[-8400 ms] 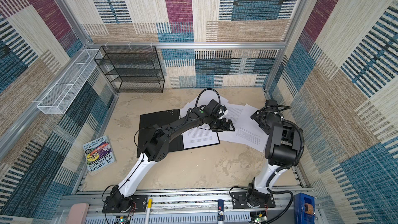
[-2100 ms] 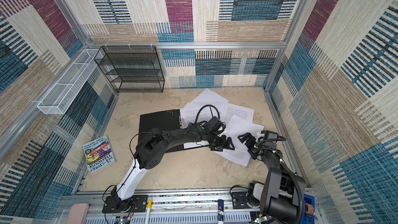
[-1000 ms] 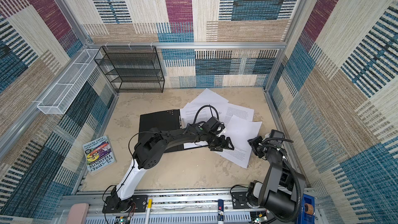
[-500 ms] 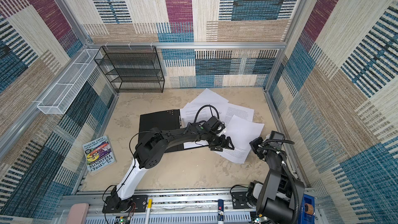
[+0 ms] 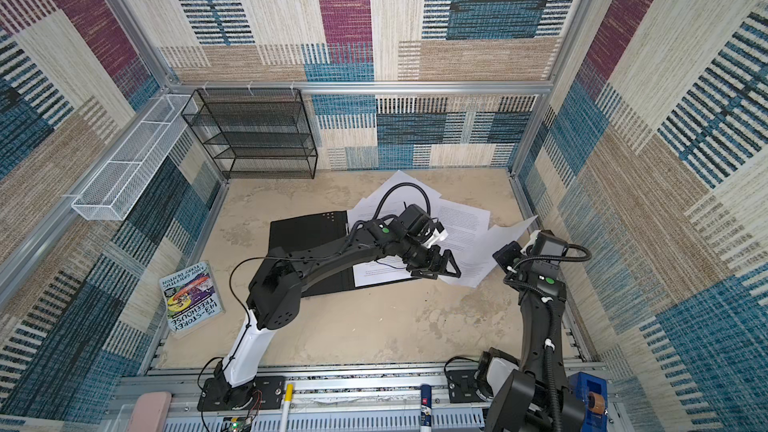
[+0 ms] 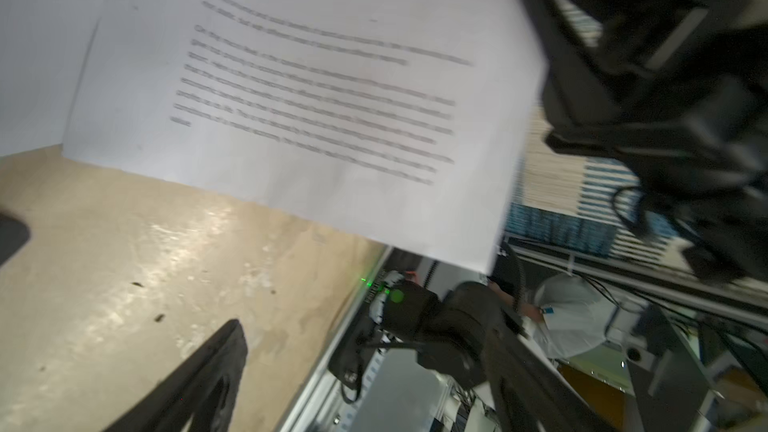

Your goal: Put the files into the folder

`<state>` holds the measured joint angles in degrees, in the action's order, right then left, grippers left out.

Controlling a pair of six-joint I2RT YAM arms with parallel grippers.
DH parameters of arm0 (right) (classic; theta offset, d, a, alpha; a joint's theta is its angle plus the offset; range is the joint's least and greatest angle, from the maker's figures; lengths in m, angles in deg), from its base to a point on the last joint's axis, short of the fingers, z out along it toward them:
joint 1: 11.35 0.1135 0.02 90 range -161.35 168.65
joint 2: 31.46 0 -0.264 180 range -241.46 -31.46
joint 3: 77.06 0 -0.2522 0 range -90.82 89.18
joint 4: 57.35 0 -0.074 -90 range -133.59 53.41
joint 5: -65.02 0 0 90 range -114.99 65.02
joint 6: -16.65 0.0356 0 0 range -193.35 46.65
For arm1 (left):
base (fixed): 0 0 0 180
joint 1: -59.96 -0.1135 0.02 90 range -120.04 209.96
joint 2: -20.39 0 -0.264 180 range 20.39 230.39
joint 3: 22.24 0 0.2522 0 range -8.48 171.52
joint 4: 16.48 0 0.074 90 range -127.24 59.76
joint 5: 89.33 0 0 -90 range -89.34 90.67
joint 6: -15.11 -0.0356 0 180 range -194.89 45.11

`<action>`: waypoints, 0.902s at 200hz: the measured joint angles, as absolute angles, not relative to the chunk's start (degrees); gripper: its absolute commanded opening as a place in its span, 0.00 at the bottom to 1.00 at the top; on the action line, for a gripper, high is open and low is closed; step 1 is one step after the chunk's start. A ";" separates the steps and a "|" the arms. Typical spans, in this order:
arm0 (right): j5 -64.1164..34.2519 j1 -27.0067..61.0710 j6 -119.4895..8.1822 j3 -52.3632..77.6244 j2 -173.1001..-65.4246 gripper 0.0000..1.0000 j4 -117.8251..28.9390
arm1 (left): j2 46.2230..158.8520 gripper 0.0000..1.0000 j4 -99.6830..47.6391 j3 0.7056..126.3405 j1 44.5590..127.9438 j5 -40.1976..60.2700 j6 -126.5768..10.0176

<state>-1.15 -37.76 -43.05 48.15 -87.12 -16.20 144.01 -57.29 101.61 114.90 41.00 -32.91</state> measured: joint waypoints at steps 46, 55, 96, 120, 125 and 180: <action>-2.18 -27.47 -43.70 34.40 -89.35 0.00 -13.09 | 128.16 0.90 -52.83 90.55 110.11 42.90 -33.59; -2.22 -24.19 -43.90 31.12 -91.32 0.00 -13.22 | 124.90 0.90 -53.86 87.00 108.06 41.07 -34.70; -1.94 -8.43 -44.95 16.10 -103.38 0.00 -13.70 | 109.12 0.90 -59.87 69.04 93.96 33.22 -38.79; 1.91 -2.47 -45.37 9.09 -111.69 0.00 -14.25 | 101.76 0.91 -62.97 61.76 86.66 28.81 -41.00; 3.05 -1.74 -45.37 8.02 -113.06 0.00 -14.29 | 100.58 0.91 -63.39 60.47 85.20 28.28 -41.35; 12.12 -0.72 -47.16 3.06 -121.81 0.00 -15.10 | 94.85 0.91 -68.15 54.02 75.73 24.04 -45.26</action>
